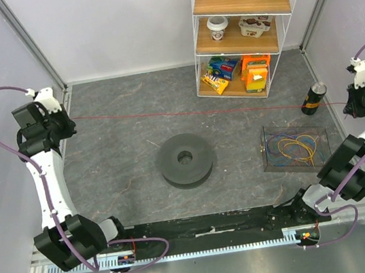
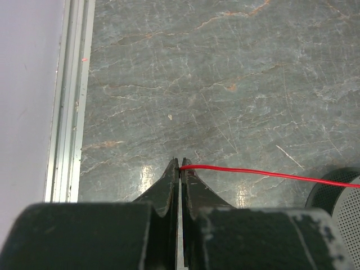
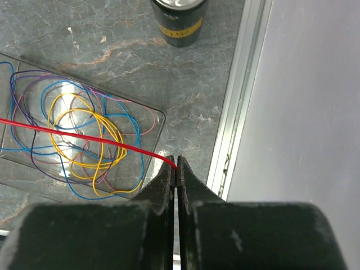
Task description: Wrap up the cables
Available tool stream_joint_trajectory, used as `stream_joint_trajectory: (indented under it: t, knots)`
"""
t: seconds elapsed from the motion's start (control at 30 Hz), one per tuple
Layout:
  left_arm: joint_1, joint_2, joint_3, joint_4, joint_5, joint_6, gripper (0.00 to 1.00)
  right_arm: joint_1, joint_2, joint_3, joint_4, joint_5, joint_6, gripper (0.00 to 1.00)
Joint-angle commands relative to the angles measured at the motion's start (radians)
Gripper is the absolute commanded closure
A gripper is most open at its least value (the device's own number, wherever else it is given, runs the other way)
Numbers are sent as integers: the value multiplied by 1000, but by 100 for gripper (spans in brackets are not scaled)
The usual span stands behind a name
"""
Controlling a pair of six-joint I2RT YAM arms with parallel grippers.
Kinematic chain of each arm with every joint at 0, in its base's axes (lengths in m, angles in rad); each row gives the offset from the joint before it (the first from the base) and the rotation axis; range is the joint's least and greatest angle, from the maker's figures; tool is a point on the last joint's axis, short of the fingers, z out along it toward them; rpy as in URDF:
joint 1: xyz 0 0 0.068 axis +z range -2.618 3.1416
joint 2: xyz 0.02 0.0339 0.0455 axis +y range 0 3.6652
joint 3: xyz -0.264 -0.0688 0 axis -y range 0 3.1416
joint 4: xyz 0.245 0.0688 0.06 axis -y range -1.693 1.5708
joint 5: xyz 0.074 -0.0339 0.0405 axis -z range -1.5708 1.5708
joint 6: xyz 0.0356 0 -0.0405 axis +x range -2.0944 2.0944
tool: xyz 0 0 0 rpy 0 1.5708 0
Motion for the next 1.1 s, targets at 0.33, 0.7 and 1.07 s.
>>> stream_joint_trajectory:
  t: [0.33,0.7,1.07]
  knots:
    - [184,50,37,20,41,-70,98,145,-22,52,117,32,157,100]
    - [242,51,49,11,73,-92,98,196,-11,71,134,73,194,100]
    - [235,36,59,15,151,-80,98,249,-46,45,116,46,162,100]
